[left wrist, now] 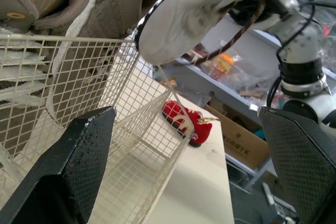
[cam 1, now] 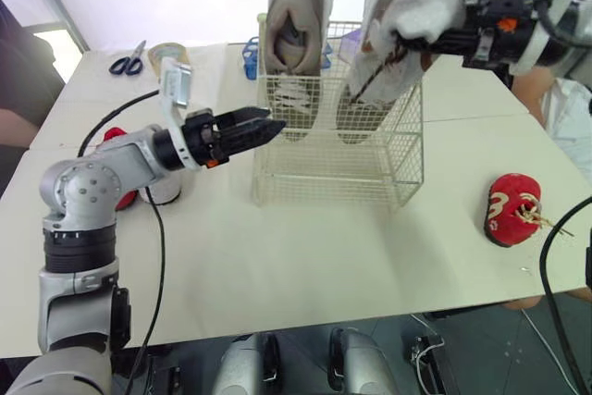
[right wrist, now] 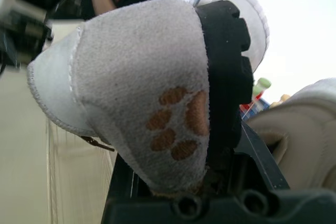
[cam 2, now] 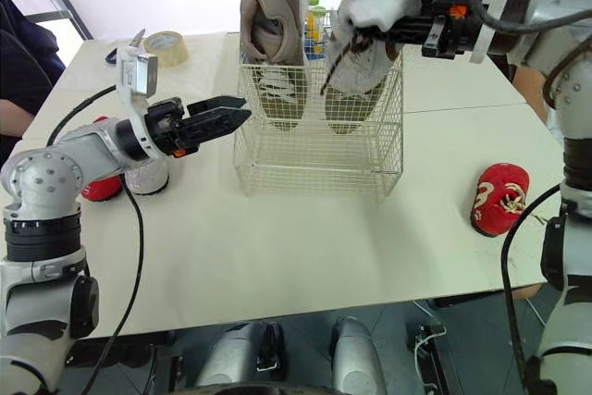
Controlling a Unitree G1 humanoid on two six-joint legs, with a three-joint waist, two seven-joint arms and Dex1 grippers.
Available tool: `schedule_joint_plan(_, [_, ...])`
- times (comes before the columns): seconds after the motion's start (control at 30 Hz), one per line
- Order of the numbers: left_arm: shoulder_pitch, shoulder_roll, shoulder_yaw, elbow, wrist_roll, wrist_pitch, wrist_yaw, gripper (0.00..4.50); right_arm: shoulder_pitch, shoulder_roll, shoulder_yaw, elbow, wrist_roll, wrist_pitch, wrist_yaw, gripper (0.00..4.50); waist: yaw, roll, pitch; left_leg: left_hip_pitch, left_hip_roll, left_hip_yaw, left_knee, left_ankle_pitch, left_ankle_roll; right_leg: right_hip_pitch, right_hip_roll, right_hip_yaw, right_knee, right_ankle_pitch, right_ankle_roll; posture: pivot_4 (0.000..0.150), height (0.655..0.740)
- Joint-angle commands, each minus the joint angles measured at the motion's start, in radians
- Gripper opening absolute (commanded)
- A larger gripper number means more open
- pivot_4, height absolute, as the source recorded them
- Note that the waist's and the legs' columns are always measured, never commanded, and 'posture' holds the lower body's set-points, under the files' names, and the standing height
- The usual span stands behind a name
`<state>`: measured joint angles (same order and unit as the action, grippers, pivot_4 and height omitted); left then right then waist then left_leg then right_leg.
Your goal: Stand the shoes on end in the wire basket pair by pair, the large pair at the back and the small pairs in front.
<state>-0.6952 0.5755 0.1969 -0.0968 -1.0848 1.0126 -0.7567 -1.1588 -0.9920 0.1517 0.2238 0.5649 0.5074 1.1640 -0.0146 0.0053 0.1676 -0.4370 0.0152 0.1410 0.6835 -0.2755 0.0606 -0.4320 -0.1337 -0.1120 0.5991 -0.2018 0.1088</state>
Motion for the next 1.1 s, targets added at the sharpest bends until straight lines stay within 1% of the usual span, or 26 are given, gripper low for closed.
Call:
schedule_joint_plan(0.03, [0.0,-0.003,0.007,-0.041,0.005,-0.02,-0.004,4.49,-0.071,0.016,0.025,0.107,-0.108,-0.112,0.131,0.62,0.001,0.0,0.002,0.0,0.0,0.0,0.0,0.0,0.0,0.0,0.0,0.0,0.0,0.0,0.0,0.15,0.74])
schedule_joint_plan(0.17, [0.002,-0.008,0.007,-0.052,0.01,-0.02,0.001,4.49,-0.118,0.06,0.069,0.27,-0.222,-0.224,0.247,0.62,0.001,0.0,0.004,-0.001,0.0,0.0,0.0,0.0,0.0,0.0,0.0,-0.001,0.0,0.0,0.0,0.15,0.74])
schedule_joint_plan(0.33, [0.021,0.001,-0.009,-0.084,0.032,-0.019,0.0,4.49,-0.192,0.132,0.08,0.483,-0.327,-0.317,0.317,0.62,-0.002,0.001,0.006,-0.001,0.0,0.0,0.0,0.001,-0.001,0.0,0.001,-0.001,0.0,0.0,0.0,0.15,0.74])
schedule_joint_plan(0.43, [0.038,0.01,-0.021,-0.105,0.055,-0.023,-0.005,4.49,-0.215,0.166,0.074,0.572,-0.371,-0.355,0.338,0.62,-0.003,0.003,0.007,-0.001,0.0,-0.001,0.0,0.001,-0.002,0.0,0.001,-0.001,0.001,0.0,0.0,0.15,0.74])
schedule_joint_plan(0.53, [0.055,0.018,-0.04,-0.13,0.092,-0.034,-0.008,4.49,-0.218,0.193,0.069,0.62,-0.4,-0.363,0.352,0.62,-0.003,0.003,0.007,-0.001,0.0,-0.001,0.0,0.002,-0.003,0.0,0.001,-0.002,0.001,0.0,0.0,0.15,0.74])
schedule_joint_plan(0.6, [0.062,0.019,-0.046,-0.142,0.105,-0.04,-0.008,4.5,-0.213,0.202,0.065,0.632,-0.415,-0.366,0.358,1.66,-0.002,0.003,0.007,-0.001,0.0,-0.001,0.0,0.002,-0.003,0.0,0.001,-0.002,0.001,0.0,0.0,0.15,0.74])
schedule_joint_plan(0.67, [0.068,0.021,-0.052,-0.153,0.122,-0.051,-0.007,4.5,-0.205,0.205,0.062,0.632,-0.428,-0.37,0.361,2.52,-0.002,0.003,0.008,-0.001,0.0,-0.001,0.0,0.002,-0.003,0.0,0.001,-0.002,0.001,0.0,0.0,0.15,0.74])
schedule_joint_plan(0.73, [0.071,0.02,-0.061,-0.159,0.143,-0.067,-0.005,4.5,-0.195,0.205,0.053,0.62,-0.432,-0.363,0.362,3.61,-0.004,0.004,0.008,-0.001,0.0,-0.001,0.0,0.002,-0.003,0.0,0.001,-0.002,0.001,0.0,0.0,0.15,0.74])
schedule_joint_plan(0.8, [0.074,0.021,-0.074,-0.166,0.166,-0.083,-0.006,4.5,-0.184,0.199,0.043,0.596,-0.433,-0.361,0.357,4.45,-0.005,0.004,0.008,-0.001,0.0,-0.001,0.0,0.002,-0.003,0.0,0.001,-0.002,0.002,0.0,0.0,0.15,0.74])
schedule_joint_plan(0.9, [0.072,0.006,-0.08,-0.171,0.184,-0.1,-0.001,4.5,-0.16,0.18,0.022,0.531,-0.434,-0.35,0.346,4.45,-0.003,0.004,0.008,0.0,0.0,-0.001,0.0,0.003,-0.004,0.0,0.001,-0.002,0.002,0.0,0.0,0.15,0.74])
schedule_joint_plan(1.0, [0.068,-0.013,-0.076,-0.175,0.197,-0.121,0.013,4.5,-0.13,0.145,-0.019,0.426,-0.411,-0.303,0.329,4.45,0.0,0.004,0.008,0.0,0.0,-0.002,0.0,0.003,-0.004,0.0,0.001,-0.002,0.003,0.0,0.0,0.15,0.74])
schedule_joint_plan(1.1, [0.066,-0.013,-0.072,-0.18,0.207,-0.131,0.018,4.5,-0.066,0.082,-0.086,0.25,-0.367,-0.211,0.31,4.45,0.003,0.004,0.008,0.0,0.0,-0.002,0.0,0.003,-0.004,0.0,0.001,-0.002,0.003,0.0,0.0,0.15,0.74])
